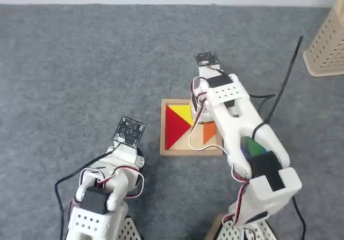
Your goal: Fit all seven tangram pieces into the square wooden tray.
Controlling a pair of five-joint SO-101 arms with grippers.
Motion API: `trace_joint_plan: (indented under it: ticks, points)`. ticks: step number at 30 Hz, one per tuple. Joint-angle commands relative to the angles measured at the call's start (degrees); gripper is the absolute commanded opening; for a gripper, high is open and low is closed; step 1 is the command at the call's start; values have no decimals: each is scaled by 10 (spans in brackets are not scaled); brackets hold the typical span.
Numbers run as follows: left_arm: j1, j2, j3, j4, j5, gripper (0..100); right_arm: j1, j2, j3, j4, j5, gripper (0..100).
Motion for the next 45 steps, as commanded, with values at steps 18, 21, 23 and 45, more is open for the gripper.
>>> trace_joint_plan:
  ticks: [18,21,23,45]
  points:
    - [0,-11,-11,4,4,12,66,-1,38,-116,71,7]
    - [0,-11,-11,4,4,12,66,-1,33,-121,72,7]
    - [0,-11,-11,4,4,12,66,-7,29,-102,72,7]
    - [0,-11,-11,4,4,12,50,-6,99,-152,97,7]
